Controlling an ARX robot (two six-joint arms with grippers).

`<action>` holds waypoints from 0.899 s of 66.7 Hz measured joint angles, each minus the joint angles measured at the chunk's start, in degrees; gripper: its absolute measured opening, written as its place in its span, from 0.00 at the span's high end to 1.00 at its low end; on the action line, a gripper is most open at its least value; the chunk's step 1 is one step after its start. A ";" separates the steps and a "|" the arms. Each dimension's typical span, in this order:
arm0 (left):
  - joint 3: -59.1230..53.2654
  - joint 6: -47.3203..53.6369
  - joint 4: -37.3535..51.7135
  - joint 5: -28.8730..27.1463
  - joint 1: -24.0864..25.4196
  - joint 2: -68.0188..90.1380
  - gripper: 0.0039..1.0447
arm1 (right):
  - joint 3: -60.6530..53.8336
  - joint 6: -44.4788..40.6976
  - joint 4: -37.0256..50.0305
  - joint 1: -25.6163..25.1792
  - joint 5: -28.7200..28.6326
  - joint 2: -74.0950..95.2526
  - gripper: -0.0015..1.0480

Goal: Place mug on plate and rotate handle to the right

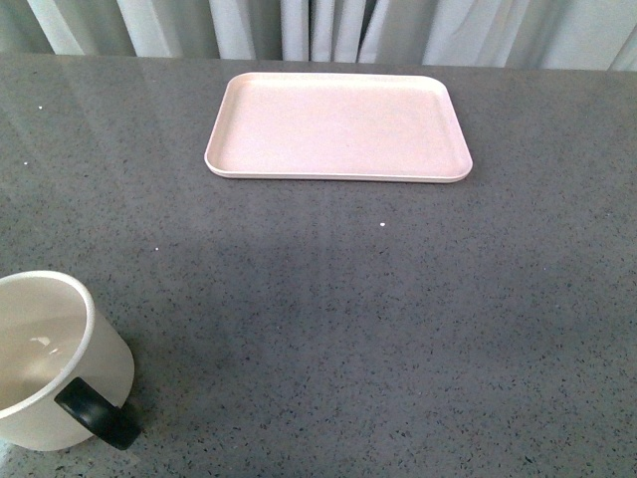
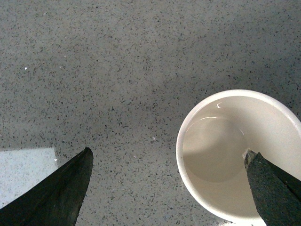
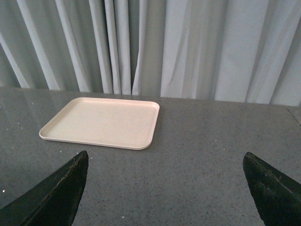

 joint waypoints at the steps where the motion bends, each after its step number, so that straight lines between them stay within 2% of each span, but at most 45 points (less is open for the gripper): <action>1: 0.11 0.00 0.00 0.02 -0.07 0.09 0.09 | 0.00 0.00 0.00 0.00 0.00 0.00 0.09; 60: 2.86 3.08 1.66 1.20 0.48 13.07 0.09 | 0.00 0.00 0.00 0.00 0.00 0.00 0.09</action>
